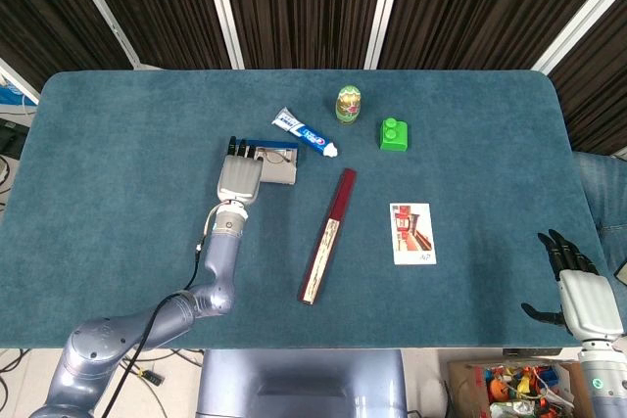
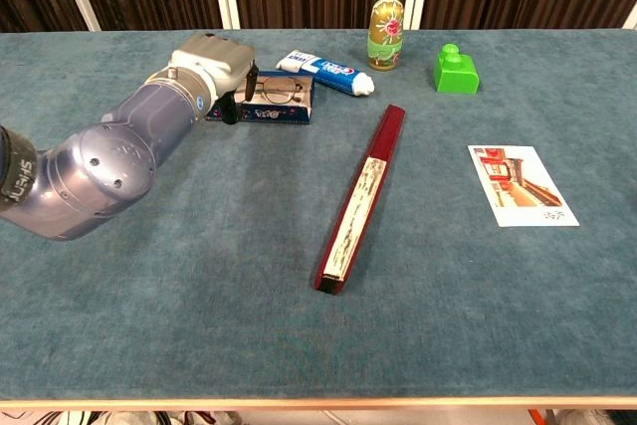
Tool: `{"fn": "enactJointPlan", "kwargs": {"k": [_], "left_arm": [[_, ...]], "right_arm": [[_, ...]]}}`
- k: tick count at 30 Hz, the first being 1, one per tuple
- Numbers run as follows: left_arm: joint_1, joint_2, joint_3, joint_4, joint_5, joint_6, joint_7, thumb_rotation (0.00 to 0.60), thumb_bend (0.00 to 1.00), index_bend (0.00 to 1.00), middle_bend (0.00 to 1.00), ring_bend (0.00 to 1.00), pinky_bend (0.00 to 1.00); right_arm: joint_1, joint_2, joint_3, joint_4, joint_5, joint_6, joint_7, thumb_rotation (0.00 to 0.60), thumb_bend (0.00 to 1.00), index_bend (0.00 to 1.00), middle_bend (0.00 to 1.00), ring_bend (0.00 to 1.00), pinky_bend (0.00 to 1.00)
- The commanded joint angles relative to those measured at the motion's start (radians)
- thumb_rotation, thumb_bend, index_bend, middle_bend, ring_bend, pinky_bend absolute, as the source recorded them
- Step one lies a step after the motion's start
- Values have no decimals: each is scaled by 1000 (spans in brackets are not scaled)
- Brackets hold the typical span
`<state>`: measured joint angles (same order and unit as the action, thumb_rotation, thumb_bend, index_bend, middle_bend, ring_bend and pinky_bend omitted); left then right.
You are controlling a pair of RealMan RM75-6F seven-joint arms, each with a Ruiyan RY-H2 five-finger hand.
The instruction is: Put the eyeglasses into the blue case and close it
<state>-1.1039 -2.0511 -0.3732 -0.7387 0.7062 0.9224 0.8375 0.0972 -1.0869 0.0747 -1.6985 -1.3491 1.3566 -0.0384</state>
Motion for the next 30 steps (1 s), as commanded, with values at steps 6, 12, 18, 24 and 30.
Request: {"fn": "enactJointPlan", "kwargs": {"k": [6, 12, 18, 24, 30], "left_arm": [[2, -20, 0, 51, 37, -11, -40, 600, 410, 416, 168, 51, 46], [7, -27, -3, 71, 52, -21, -55, 600, 410, 432, 166, 51, 46], [7, -35, -11, 91, 69, -26, -68, 600, 410, 465, 168, 51, 46], [8, -38, -17, 95, 81, -20, -69, 600, 410, 500, 179, 51, 46], [10, -40, -24, 97, 85, -18, -62, 600, 410, 517, 187, 51, 46]], "right_arm": [[1, 1, 1, -2, 5, -5, -1, 600, 64, 70, 0, 90, 180], [1, 0, 1, -2, 7, -4, -4, 600, 64, 72, 0, 90, 179], [2, -2, 3, -1, 7, -2, -8, 600, 63, 72, 0, 90, 180], [2, -2, 2, -1, 7, -3, -10, 600, 63, 72, 0, 90, 180], [3, -2, 2, -1, 8, -4, -13, 600, 64, 73, 0, 90, 180]]}}
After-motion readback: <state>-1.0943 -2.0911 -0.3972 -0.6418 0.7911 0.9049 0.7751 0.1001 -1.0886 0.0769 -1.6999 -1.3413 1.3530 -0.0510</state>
